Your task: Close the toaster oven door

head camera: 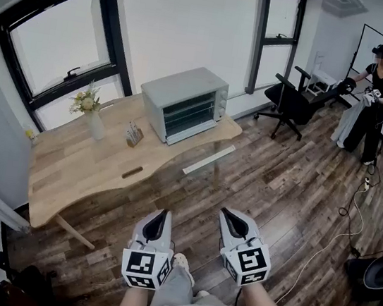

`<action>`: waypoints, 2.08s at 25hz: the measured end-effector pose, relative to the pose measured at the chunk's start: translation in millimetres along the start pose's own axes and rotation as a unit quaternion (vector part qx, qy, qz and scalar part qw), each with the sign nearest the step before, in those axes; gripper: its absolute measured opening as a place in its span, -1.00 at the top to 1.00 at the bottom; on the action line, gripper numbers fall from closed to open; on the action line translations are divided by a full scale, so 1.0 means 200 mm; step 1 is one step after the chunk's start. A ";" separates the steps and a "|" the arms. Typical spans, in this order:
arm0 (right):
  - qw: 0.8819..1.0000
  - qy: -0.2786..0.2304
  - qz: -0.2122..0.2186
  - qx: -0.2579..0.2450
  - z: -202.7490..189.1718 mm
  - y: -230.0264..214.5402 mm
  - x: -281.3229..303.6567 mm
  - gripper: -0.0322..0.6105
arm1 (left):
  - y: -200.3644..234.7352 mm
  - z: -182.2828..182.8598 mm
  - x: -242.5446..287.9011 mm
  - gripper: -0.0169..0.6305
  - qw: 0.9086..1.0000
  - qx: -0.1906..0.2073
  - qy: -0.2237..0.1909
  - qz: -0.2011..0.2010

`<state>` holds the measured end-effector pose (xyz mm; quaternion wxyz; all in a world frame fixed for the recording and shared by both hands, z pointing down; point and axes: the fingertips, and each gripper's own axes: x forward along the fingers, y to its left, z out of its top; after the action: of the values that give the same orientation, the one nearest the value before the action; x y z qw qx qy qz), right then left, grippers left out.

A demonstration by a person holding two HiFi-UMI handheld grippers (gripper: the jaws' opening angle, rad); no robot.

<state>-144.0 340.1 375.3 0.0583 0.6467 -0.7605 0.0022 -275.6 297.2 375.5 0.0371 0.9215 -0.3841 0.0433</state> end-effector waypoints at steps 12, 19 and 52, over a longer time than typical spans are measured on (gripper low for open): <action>1.000 -0.001 0.006 -0.002 -0.06 -0.06 0.11 0.90 | 0.04 -0.07 0.13 0.95 1.000 -0.014 0.012 0.002; 1.000 0.010 0.001 0.004 -0.11 -0.16 0.21 0.89 | 0.08 -0.13 0.25 0.95 0.999 -0.023 0.026 0.004; 0.994 0.104 -0.037 -0.003 -0.31 -0.56 1.20 0.14 | 0.69 -0.29 1.17 0.13 0.993 -0.030 0.082 -0.077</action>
<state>-66.3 91.0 451.4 0.1387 0.6703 -0.7262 0.0648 -212.0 41.8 463.8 0.0988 0.9402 -0.3090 0.1042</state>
